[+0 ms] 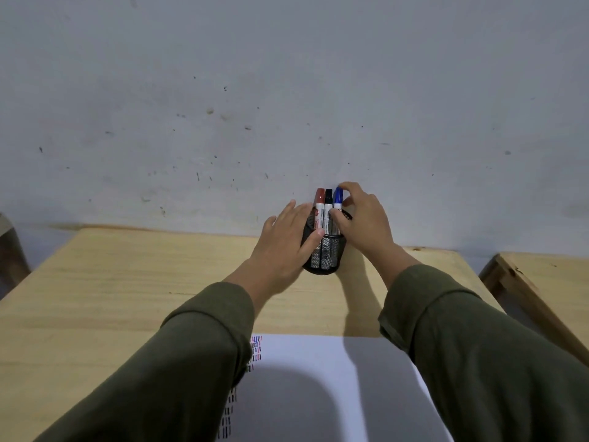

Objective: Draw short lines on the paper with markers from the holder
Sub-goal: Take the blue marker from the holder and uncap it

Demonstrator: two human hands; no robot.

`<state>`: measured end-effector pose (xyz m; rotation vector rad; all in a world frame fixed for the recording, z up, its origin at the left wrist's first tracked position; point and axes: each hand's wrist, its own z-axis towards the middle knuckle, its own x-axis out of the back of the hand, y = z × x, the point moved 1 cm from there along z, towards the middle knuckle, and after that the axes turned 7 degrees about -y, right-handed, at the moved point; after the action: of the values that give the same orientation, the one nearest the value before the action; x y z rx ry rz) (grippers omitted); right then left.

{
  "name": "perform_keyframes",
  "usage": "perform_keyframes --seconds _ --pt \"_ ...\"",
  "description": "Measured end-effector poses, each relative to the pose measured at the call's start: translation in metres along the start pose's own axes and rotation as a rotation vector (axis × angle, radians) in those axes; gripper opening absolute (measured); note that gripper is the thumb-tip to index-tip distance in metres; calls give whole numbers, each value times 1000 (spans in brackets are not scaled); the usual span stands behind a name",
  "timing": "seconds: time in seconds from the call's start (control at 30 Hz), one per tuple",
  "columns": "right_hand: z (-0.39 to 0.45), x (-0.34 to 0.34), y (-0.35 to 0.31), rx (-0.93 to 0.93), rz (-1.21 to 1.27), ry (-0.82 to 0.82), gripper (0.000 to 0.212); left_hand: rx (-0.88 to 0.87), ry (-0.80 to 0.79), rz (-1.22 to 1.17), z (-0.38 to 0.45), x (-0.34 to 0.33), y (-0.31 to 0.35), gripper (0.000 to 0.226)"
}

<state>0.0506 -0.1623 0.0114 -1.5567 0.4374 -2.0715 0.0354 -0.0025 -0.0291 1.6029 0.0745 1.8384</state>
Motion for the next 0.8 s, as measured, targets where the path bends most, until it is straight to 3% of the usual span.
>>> perform_keyframes --seconds 0.2,0.4,0.57,0.7,0.8 --pt "0 2 -7 -76 63 36 41 19 -17 32 -1 5 3 58" --pt "-2 34 -32 -176 481 210 46 26 -54 78 -4 27 19 59" --pt "-10 71 -62 -109 617 297 49 50 62 -39 -7 62 43 52" --pt "-38 85 -81 -28 701 155 48 79 216 -337 -18 95 71 45" --pt "-66 88 -91 -2 780 -9 50 100 174 -471 -35 112 88 42"
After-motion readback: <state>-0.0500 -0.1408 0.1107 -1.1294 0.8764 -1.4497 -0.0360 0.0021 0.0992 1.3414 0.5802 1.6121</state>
